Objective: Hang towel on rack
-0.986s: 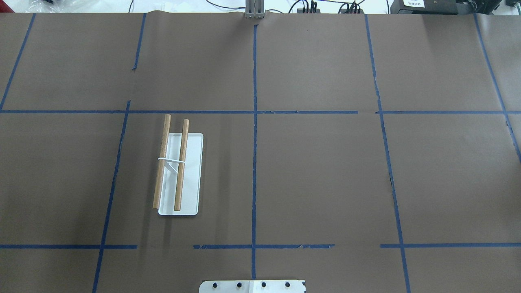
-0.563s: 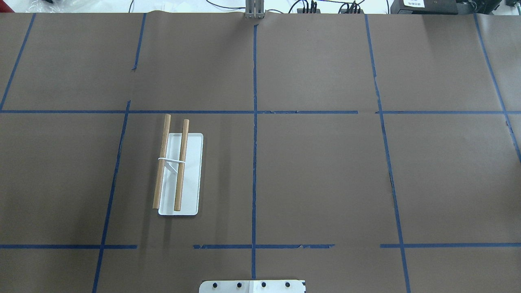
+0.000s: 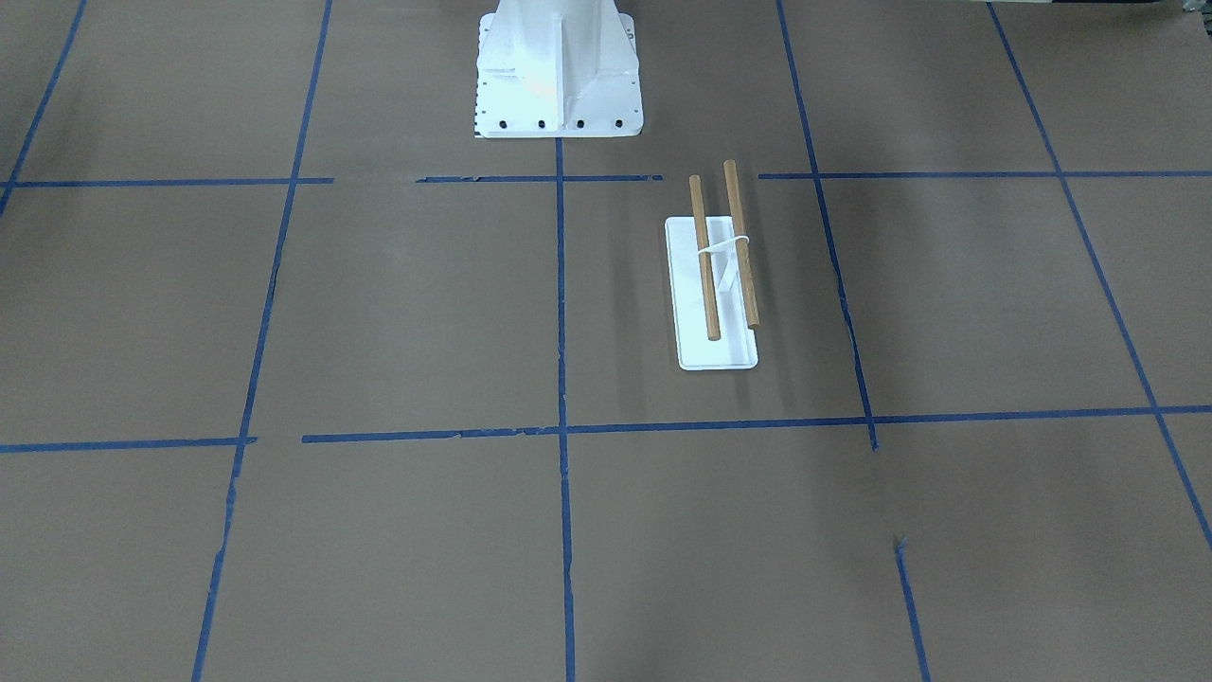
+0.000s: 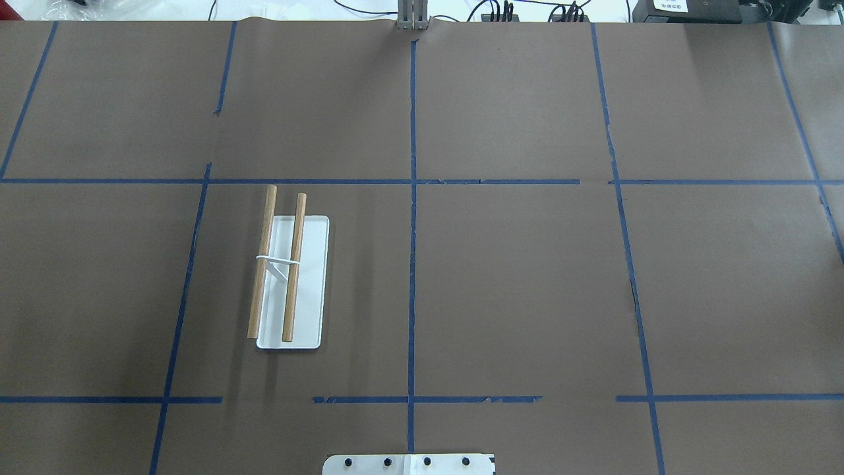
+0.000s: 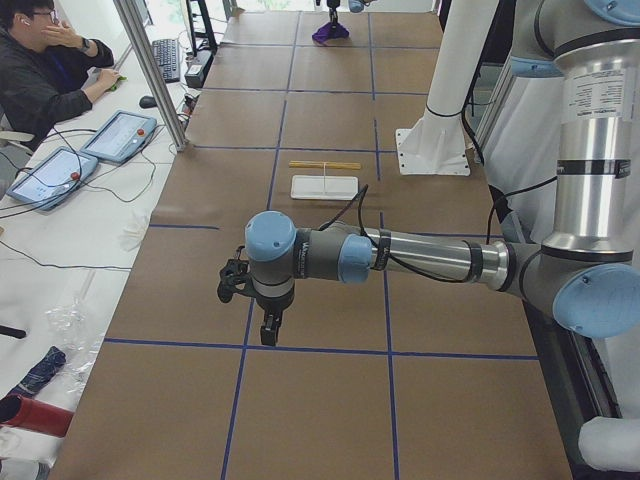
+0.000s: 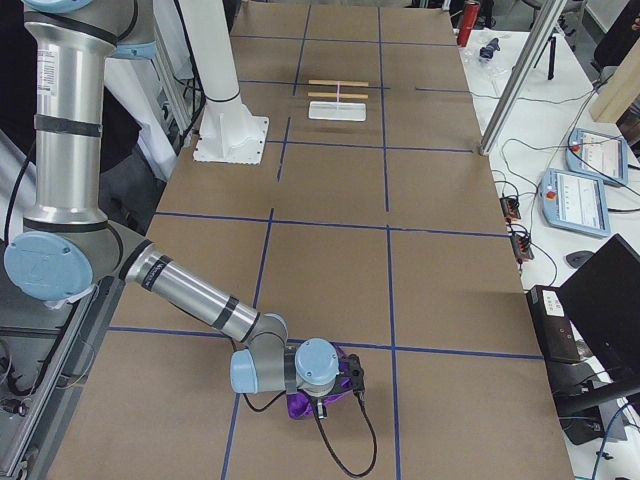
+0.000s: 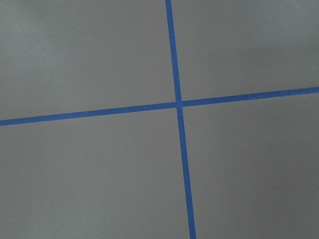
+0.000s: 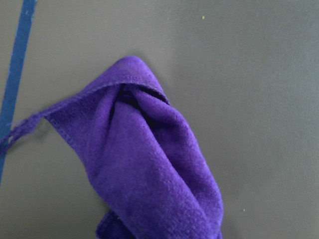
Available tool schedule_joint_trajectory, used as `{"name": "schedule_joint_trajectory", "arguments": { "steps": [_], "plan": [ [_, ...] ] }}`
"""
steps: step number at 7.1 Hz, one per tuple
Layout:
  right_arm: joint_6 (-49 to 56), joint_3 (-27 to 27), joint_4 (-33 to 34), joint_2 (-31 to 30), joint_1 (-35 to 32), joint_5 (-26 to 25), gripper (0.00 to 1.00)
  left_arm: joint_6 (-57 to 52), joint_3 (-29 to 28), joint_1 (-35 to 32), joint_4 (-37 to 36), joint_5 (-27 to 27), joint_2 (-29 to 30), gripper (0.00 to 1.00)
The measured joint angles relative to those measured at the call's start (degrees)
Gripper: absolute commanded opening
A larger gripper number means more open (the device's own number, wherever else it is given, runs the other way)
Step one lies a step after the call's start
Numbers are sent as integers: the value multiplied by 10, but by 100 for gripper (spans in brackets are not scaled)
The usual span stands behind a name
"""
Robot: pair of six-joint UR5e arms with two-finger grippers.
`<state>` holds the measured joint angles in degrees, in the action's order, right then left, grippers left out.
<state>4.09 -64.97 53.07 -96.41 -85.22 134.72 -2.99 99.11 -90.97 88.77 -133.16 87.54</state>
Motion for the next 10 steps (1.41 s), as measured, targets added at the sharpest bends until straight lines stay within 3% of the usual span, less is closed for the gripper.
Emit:
{"name": "schedule_joint_trajectory", "arguments": {
  "steps": [2,5,8,10],
  "plan": [
    [1,-38,-2,-1,-2,26,0,1,7,0,0,0,1,100],
    [-21,-143,3,18,-8,54,0,3,16,4,1,0,44,100],
    [-177,-210,1,129,44,36,0,36,12,42,30,1,115,100],
    [-283,-238,-1,204,98,-17,0,183,11,92,100,0,150,100]
  ]
}}
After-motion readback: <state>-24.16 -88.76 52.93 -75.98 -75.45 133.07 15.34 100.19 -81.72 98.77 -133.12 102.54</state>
